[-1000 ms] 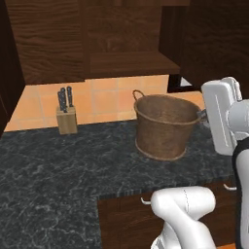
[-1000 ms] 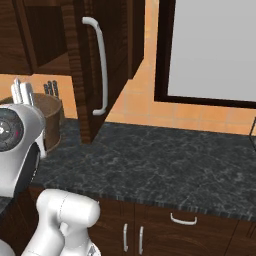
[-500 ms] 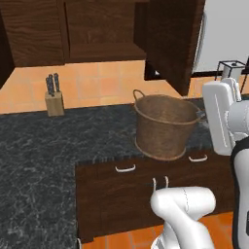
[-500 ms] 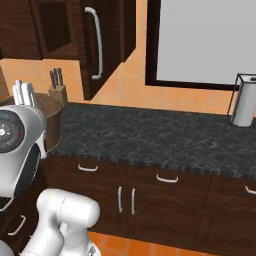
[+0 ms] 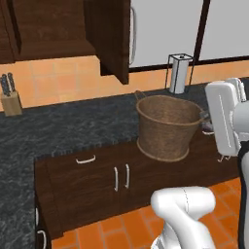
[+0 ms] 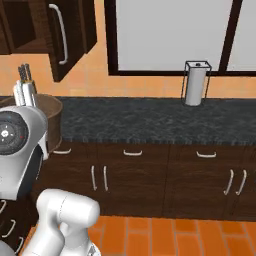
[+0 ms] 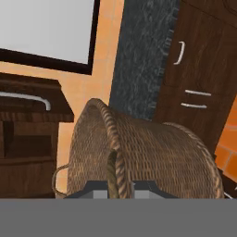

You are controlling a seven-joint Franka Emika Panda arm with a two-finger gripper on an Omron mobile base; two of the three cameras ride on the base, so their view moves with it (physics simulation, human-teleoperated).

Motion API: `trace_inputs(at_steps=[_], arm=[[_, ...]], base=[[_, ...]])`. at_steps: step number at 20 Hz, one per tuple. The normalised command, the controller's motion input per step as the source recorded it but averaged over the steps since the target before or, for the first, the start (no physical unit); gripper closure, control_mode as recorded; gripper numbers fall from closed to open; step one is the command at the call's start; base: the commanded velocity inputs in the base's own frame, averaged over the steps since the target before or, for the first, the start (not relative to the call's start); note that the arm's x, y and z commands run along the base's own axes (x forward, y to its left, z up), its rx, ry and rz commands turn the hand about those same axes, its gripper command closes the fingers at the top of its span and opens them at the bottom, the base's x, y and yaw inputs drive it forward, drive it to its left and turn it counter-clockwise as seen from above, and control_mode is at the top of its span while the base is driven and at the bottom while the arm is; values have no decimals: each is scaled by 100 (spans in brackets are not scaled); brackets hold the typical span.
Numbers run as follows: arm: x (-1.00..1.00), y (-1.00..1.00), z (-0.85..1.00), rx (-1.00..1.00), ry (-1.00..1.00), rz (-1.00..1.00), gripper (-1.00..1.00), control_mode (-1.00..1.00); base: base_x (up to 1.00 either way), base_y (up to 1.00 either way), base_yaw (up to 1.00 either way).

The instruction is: Open the cabinet, pick up the bread from the cabinet and place it in the basket. Then move the basket to the dining counter.

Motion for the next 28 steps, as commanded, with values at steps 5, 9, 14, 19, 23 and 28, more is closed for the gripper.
trace_inputs(at_steps=[5, 9, 14, 19, 23, 28], arm=[[0, 0, 0, 0, 0, 0, 100, 100], [0, 0, 0, 0, 0, 0, 100, 100], [0, 0, 0, 0, 0, 0, 100, 100], [0, 0, 0, 0, 0, 0, 100, 100], [0, 0, 0, 0, 0, 0, 100, 100], [0, 0, 0, 0, 0, 0, 100, 100]], base=[[-11, -18, -62], [-1, -1, -70], [0, -1, -71], [0, -18, -69], [0, -20, -71], [0, -25, -71]])
